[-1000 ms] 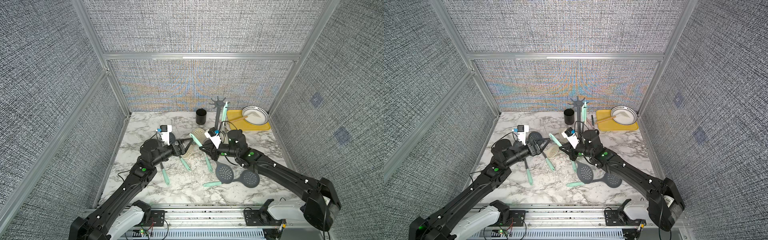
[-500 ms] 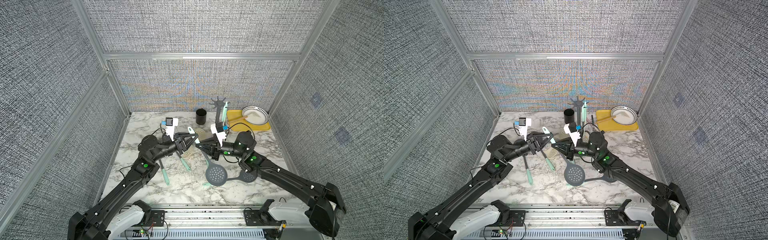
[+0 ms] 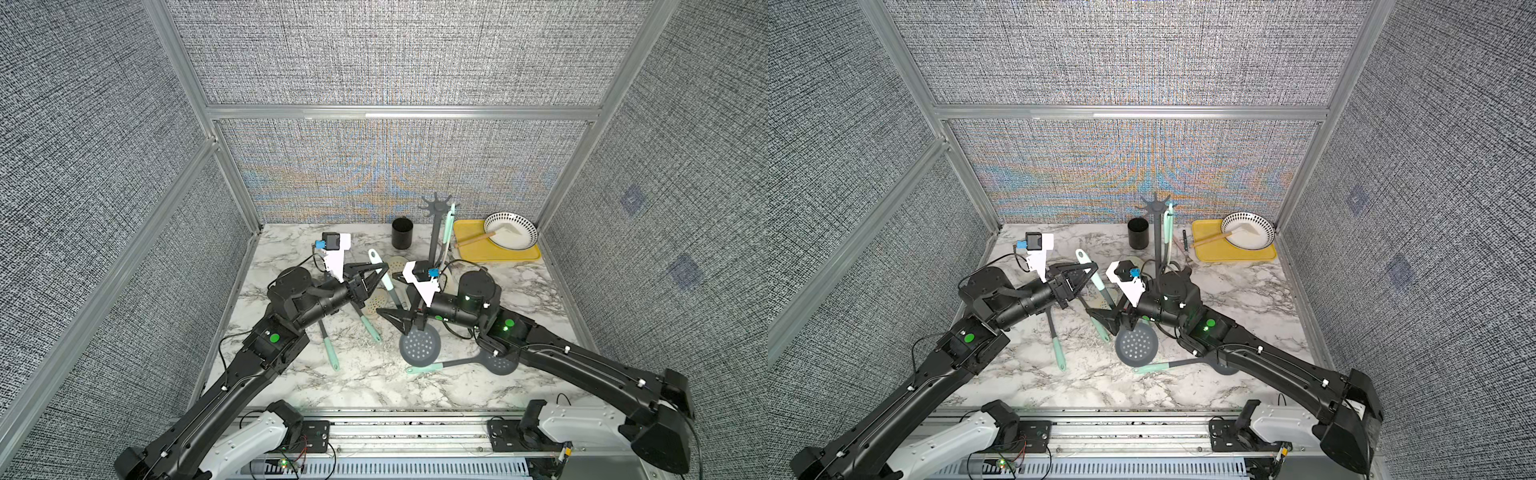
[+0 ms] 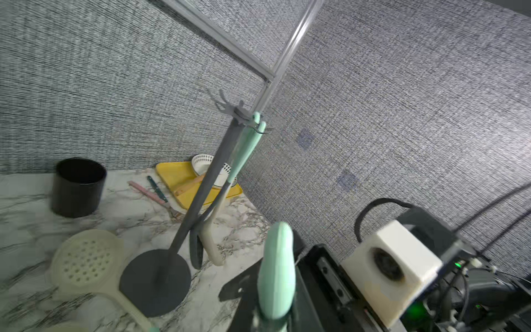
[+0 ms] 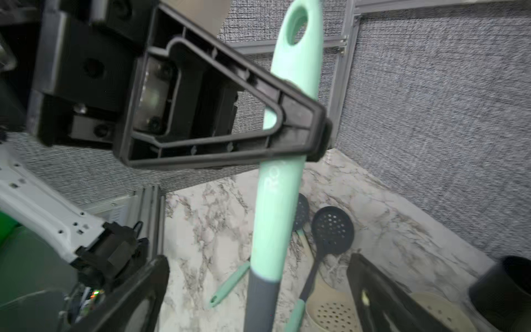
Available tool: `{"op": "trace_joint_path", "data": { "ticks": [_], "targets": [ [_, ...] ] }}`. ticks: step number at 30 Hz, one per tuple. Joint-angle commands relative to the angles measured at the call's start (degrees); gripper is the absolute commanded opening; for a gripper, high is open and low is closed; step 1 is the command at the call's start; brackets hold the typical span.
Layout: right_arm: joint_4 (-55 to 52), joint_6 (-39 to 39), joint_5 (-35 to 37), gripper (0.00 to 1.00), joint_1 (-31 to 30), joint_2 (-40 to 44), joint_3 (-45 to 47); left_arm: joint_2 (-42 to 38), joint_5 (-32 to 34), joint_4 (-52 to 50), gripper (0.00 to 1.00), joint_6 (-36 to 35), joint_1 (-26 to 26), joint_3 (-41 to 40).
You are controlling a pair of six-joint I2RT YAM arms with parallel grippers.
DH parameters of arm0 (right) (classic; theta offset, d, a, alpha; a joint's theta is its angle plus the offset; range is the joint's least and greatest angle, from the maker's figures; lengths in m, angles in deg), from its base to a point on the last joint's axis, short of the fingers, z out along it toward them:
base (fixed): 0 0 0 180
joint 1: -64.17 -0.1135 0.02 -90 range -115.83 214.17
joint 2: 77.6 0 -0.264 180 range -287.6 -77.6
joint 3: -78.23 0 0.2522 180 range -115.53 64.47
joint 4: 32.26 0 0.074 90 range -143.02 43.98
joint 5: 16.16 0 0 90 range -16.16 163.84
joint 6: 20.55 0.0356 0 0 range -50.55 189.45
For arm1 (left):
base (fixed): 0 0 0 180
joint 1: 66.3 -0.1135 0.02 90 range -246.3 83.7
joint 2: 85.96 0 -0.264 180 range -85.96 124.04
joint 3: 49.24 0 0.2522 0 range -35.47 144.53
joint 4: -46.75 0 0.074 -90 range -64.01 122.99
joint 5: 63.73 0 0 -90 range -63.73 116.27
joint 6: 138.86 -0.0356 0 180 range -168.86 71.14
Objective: Hang the skimmer on the kitchen utensil rack
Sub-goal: Pick up the skimmer from the center of the board.
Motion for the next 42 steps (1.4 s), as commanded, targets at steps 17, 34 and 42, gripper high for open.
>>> {"op": "trace_joint_path", "data": {
  "ticks": [17,34,42],
  "targets": [
    [13.2,-8.6,21.0,0.36,-6.7,-4.4,3.5,1.5,8.7,-3.8,0.02,2.7,1.6,1.6],
    [11.9,-6.2,21.6,0.05,-6.9,-8.1,0.1,2.8,7.4,-2.6,0.02,3.2,1.9,1.7],
    [13.0,-1.6,21.8,0.00,-6.6,-6.5,2.6,1.1,5.6,-1.7,0.56,-0.4,1.9,0.9]
  ]
}}
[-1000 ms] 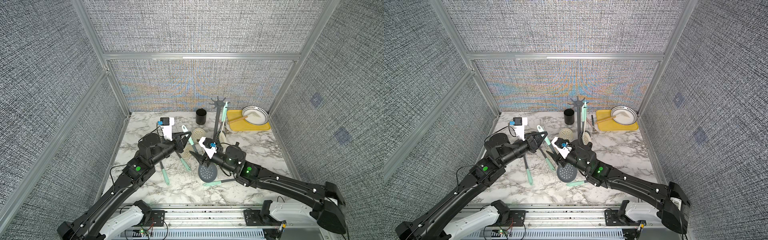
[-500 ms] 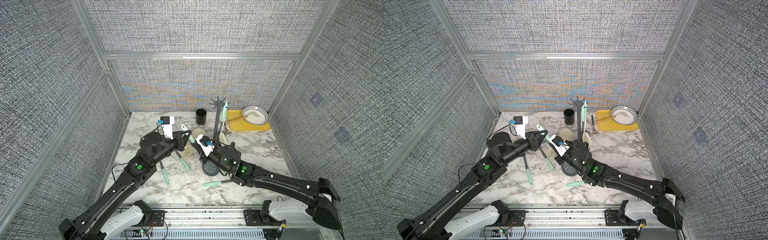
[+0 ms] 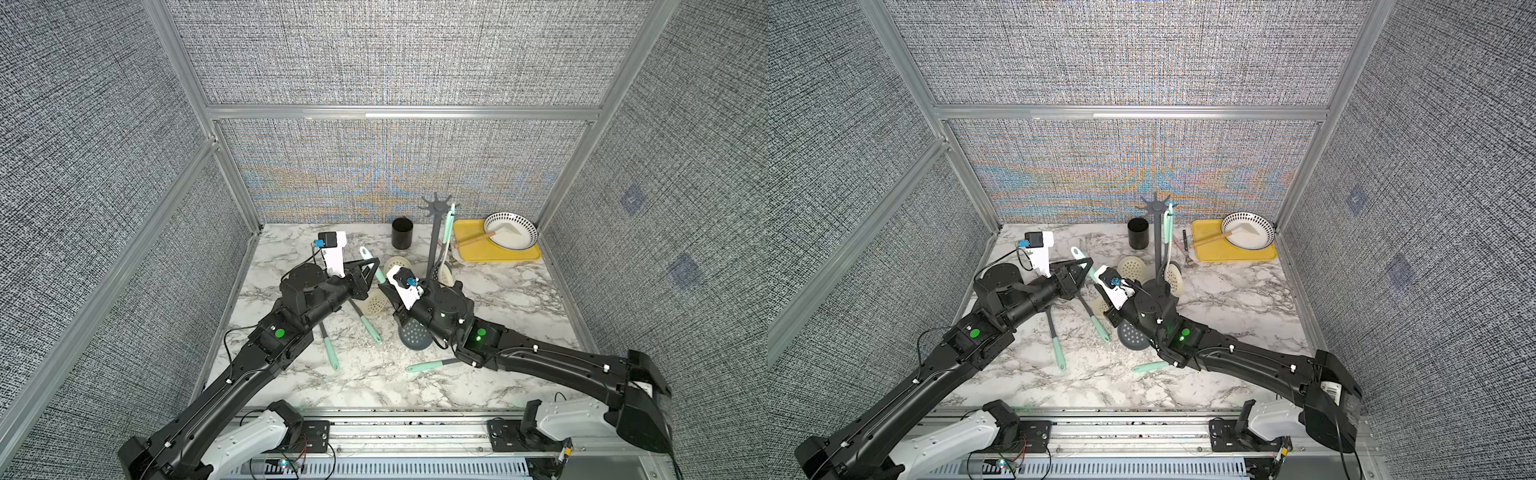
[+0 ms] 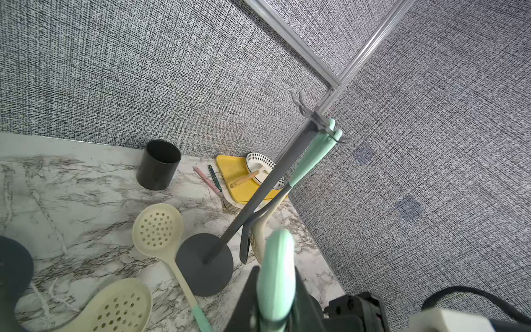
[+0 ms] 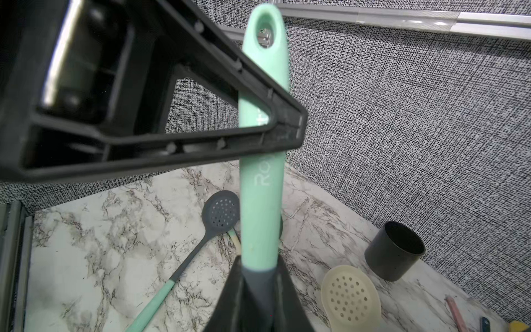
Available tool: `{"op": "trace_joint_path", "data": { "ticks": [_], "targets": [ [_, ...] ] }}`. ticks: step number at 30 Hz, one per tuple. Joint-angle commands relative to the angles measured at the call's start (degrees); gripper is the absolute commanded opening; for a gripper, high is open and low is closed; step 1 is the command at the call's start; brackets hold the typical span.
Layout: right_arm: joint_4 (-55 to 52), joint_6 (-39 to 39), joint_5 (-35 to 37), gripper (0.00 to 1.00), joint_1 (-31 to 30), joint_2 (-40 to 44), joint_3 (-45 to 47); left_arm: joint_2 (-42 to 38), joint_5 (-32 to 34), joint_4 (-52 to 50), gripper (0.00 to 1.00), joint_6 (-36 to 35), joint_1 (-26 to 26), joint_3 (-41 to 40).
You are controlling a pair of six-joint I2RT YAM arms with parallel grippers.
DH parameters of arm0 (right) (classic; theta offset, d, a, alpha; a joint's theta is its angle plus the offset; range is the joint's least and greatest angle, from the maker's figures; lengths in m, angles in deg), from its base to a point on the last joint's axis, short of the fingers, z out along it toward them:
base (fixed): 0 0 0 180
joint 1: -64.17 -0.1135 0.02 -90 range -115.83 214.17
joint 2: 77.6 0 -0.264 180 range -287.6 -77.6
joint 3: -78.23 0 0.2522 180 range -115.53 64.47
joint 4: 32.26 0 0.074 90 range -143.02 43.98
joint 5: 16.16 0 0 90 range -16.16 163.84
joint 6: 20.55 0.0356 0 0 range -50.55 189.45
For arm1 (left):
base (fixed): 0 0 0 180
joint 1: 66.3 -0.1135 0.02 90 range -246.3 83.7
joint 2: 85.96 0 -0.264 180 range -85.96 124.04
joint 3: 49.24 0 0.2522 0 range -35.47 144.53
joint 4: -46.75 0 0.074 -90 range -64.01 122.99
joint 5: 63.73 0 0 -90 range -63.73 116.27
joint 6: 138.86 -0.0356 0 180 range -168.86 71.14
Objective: Hang the skimmer on the kitchen utensil rack
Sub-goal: Pick up the skimmer from the center of the board, then adjust the rack at the center of the board.
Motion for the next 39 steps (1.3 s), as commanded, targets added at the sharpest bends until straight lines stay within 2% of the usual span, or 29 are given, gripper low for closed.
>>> {"op": "trace_joint_path", "data": {
  "ticks": [1,2,3,7,10,13,17,21,24,27,32,36,39],
  "targets": [
    [2.1,4.1,-0.6,0.00,0.7,2.3,2.2,-1.5,-4.6,2.0,0.74,-3.6,0.1,-0.2],
    [1.7,5.5,-0.4,0.00,1.5,3.9,3.5,-2.2,-4.9,1.9,0.87,-5.6,0.1,-0.3],
    [1.3,7.0,0.1,0.00,2.5,6.0,5.2,-3.1,-4.8,1.4,0.91,-7.4,0.1,-0.5],
    [-2.7,12.0,1.1,0.00,7.9,16.4,12.3,-3.7,-4.6,3.2,0.91,-15.4,0.1,-3.3],
    [-9.4,13.9,-0.6,0.00,14.4,24.9,15.2,1.2,-6.2,5.8,0.86,-22.4,0.0,-4.5],
    [-15.1,15.0,-5.9,0.00,23.3,32.5,16.9,8.9,-9.1,12.8,0.85,-26.8,0.0,-4.8],
    [-21.2,13.5,-16.9,0.00,33.4,37.9,15.8,20.1,-15.0,21.9,0.82,-29.9,-1.1,-1.4],
    [-23.8,12.3,-26.8,0.00,38.0,38.0,13.9,31.8,-29.2,25.6,0.74,-27.3,-5.2,9.2],
    [-22.3,13.6,-34.9,0.00,41.4,36.8,13.9,39.6,-39.5,33.0,0.73,-22.3,-8.6,14.6],
    [-19.7,15.9,-42.6,0.00,46.2,33.5,14.2,46.1,-47.8,35.8,0.72,-20.1,-10.1,20.4],
    [-15.4,19.4,-48.7,0.00,53.0,31.7,14.5,51.7,-50.2,38.1,0.72,-19.5,-10.1,23.4],
    [-16.7,18.3,-49.7,0.00,54.1,30.9,13.4,56.1,-52.2,39.2,0.69,-18.4,-10.1,27.2],
    [-17.3,18.2,-49.6,0.00,54.3,31.4,13.5,59.4,-54.1,41.2,0.63,-15.9,-10.1,30.3]
  ]
}}
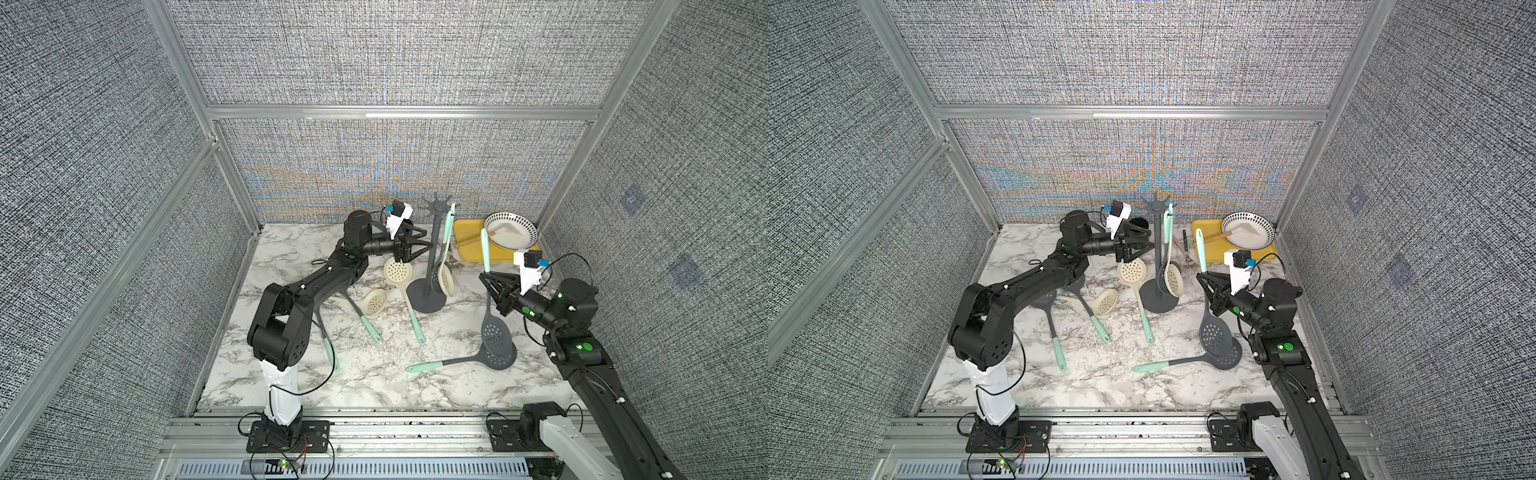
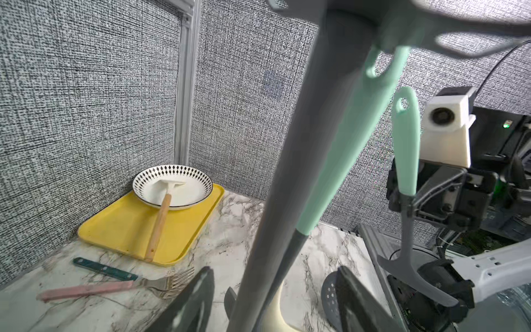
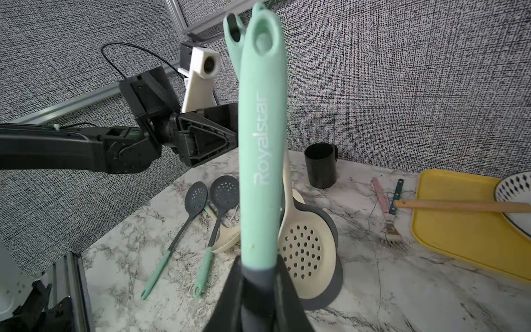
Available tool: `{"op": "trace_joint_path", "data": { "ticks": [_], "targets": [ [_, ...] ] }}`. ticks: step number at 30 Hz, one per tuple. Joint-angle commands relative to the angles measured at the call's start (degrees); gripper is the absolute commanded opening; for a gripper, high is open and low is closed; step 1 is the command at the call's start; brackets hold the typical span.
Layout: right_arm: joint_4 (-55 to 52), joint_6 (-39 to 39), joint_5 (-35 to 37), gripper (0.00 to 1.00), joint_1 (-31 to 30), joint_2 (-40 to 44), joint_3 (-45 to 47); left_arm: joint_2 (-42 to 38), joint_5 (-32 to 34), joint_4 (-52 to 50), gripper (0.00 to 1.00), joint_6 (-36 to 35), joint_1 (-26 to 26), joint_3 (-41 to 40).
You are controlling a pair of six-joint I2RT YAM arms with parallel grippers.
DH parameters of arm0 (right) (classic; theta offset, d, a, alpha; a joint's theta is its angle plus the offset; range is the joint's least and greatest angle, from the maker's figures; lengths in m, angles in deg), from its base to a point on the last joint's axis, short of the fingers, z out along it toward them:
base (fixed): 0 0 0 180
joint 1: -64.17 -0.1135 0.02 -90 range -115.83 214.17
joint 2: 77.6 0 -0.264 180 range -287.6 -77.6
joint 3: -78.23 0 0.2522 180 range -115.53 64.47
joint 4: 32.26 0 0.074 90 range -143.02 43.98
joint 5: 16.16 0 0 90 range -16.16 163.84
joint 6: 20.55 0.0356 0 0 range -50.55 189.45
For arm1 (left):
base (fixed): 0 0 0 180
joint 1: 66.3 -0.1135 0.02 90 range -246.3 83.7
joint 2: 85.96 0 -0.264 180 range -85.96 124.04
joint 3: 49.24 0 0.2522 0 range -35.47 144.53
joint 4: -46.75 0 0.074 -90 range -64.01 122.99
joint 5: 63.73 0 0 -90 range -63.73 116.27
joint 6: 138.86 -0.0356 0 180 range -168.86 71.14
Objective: Hang the skimmer on the kitchen utensil rack
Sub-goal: Adjust the rack at the center of the board.
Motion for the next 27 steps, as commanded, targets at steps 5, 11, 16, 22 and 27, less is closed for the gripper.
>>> {"op": "trace_joint_path", "data": {
  "ticks": [5,11,16,22,27],
  "targets": [
    [-0.1,-0.3,-1.9,0.00,0.4,0.9,-0.7,7.0,-5.9,8.4,0.60,7.1,0.2,6.2],
    [-1.3,-0.9,-1.9,0.00,0.4,1.2,-1.5,10.3,-8.3,10.8,0.51,10.6,1.1,9.9],
    [-1.8,-1.2,-1.8,0.00,0.4,1.2,-1.6,11.1,-9.1,10.8,0.39,11.3,2.1,10.9],
    [-2.2,-1.6,-1.4,0.00,0.5,1.5,-1.5,9.0,-7.9,10.2,0.22,10.7,2.1,8.1],
    [-2.6,-2.0,-0.8,0.00,0.5,2.1,-1.2,2.5,-2.1,2.3,0.09,3.3,2.3,2.6]
  ]
}}
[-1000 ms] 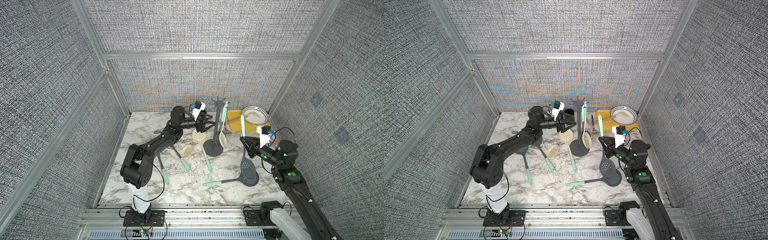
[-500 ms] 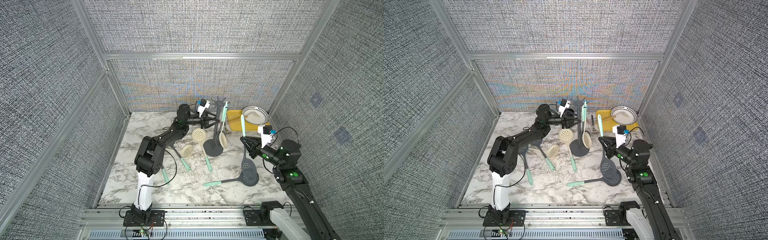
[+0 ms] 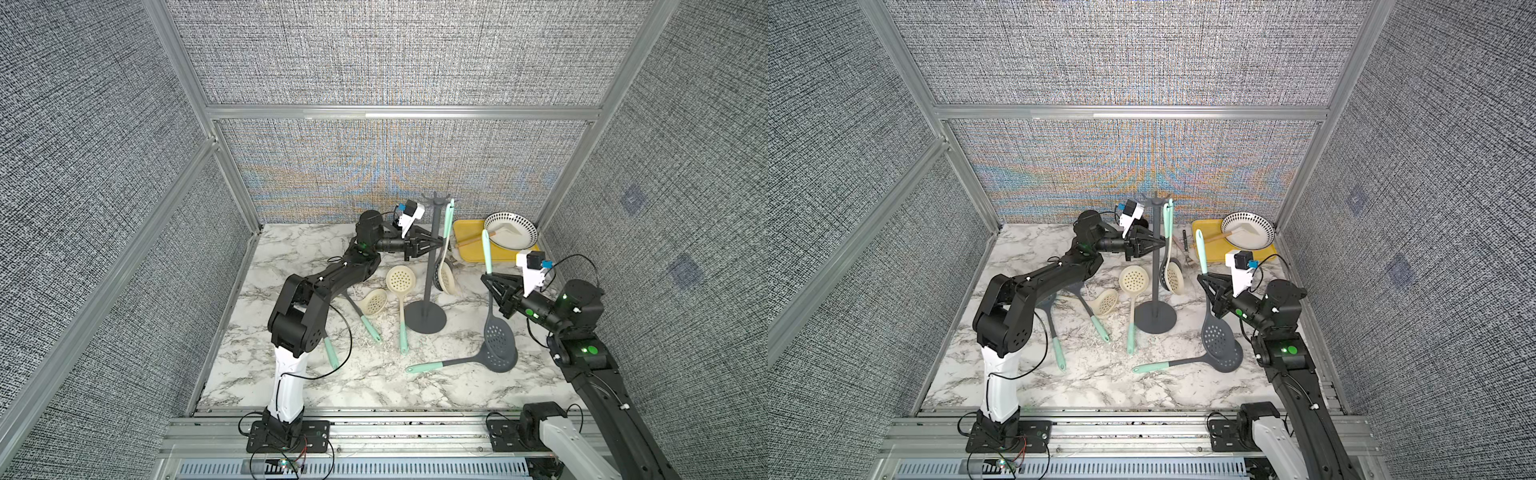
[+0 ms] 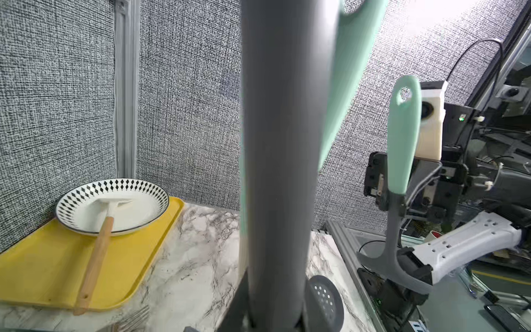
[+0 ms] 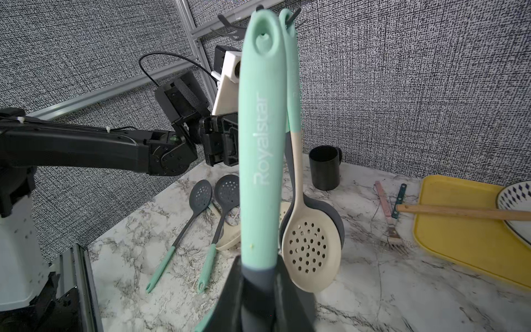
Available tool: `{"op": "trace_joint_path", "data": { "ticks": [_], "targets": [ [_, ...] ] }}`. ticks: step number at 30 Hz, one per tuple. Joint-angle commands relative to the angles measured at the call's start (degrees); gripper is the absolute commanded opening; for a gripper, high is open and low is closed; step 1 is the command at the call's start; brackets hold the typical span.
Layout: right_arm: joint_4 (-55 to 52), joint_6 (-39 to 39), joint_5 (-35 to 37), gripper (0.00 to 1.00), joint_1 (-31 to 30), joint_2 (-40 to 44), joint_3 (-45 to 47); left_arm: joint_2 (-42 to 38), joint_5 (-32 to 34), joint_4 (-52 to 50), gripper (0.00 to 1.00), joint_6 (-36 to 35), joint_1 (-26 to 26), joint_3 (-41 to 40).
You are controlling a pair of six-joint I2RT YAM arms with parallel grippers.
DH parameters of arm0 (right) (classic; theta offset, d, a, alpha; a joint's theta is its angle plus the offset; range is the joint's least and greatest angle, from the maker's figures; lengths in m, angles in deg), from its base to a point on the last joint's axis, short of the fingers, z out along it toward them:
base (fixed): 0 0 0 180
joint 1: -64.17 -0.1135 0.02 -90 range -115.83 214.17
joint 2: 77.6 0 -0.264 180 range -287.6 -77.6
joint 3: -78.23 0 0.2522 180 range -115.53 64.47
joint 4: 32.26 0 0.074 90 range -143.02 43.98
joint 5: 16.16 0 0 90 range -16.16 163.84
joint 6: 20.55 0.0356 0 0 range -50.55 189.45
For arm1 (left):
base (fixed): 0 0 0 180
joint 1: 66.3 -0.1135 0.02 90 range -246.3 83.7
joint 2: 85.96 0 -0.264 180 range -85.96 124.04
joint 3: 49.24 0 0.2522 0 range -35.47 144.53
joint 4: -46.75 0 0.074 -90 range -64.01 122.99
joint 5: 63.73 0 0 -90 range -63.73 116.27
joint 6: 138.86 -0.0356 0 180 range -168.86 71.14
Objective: Hang the skimmer on the kitchen utensil rack
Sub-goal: Adjust the rack at the center of the board.
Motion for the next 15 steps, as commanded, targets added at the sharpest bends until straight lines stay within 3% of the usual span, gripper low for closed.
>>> {"op": "trace_joint_path", "data": {
  "ticks": [1,6,12,15],
  "targets": [
    [0.2,-0.6,0.5,0.00,0.0,0.4,0.0,-4.8,5.4,-7.4,0.07,-5.0,0.1,-3.2],
    [0.4,-0.6,1.2,0.00,0.0,1.3,0.9,-13.9,23.0,-19.1,0.02,-16.0,3.4,-8.7],
    [-0.1,-0.7,2.7,0.00,-0.1,2.1,1.5,-19.0,48.0,-16.3,0.02,-16.8,8.7,-14.1],
    [-0.8,-1.1,4.1,0.00,-0.1,4.0,1.7,-19.4,57.0,-12.8,0.02,-17.4,11.7,-15.7]
  ]
}}
